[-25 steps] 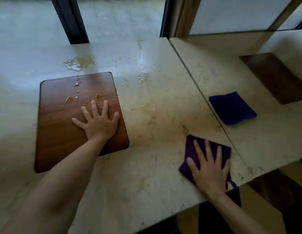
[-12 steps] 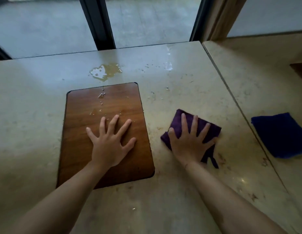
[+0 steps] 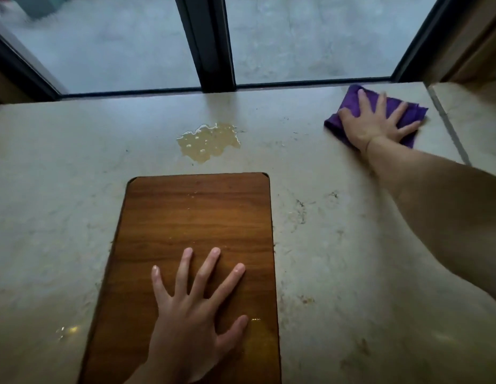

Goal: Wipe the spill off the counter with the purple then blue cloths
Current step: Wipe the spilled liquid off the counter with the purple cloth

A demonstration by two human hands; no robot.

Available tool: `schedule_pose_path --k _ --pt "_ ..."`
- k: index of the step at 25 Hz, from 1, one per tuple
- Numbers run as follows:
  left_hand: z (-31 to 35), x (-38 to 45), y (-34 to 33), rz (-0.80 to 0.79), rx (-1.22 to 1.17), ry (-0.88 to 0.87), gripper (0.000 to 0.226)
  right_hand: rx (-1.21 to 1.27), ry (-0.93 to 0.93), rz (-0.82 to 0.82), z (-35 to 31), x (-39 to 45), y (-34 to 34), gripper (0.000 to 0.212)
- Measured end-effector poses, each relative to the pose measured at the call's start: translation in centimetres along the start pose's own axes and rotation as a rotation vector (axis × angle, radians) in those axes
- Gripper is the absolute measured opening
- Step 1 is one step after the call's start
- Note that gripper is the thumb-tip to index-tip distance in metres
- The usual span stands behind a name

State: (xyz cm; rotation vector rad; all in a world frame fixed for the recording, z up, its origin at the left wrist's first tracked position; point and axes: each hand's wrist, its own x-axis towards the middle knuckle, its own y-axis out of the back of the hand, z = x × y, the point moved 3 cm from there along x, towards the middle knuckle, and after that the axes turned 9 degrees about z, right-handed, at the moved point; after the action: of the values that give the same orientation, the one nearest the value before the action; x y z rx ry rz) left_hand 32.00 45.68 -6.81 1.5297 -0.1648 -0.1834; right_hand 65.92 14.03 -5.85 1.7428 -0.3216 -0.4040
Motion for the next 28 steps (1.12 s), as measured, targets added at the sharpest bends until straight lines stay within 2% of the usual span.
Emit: schedule_pose_path --k 3,7,11,14,18,21,25,28 --pt "0.1 -0.1 0.0 0.017 0.017 -0.001 0.076 -0.031 0.184 -0.006 -3.0 3.7 -0.5 0.068" --pt "0.0 -0.1 0.1 -0.003 0.011 0.018 0.076 -0.049 0.566 -0.024 -5.5 1.5 -1.1 0.064" --pt "0.1 -0.4 0.4 0.002 -0.002 0.026 0.075 -0.075 0.696 -0.014 -2.7 -5.6 -1.0 0.062" --pt "0.1 -0.5 0.4 0.022 -0.021 0.014 0.074 -0.084 0.725 -0.073 0.8 -14.3 -1.2 0.063" --pt "0.0 -0.9 0.1 0.097 -0.024 -0.019 0.071 -0.093 0.688 0.003 7.3 -26.6 -1.4 0.064" --pt "0.1 -1.2 0.3 0.114 -0.044 -0.013 0.07 -0.092 0.642 -0.038 12.7 -36.7 -1.1 0.064" --pt "-0.3 -0.6 -0.1 0.076 -0.062 -0.038 0.072 -0.129 0.279 -0.023 21.3 -49.0 -0.7 0.066" --pt "-0.6 -0.1 0.1 -0.008 -0.1 -0.011 0.072 -0.076 -0.032 0.034 23.3 -56.8 -1.4 0.067"
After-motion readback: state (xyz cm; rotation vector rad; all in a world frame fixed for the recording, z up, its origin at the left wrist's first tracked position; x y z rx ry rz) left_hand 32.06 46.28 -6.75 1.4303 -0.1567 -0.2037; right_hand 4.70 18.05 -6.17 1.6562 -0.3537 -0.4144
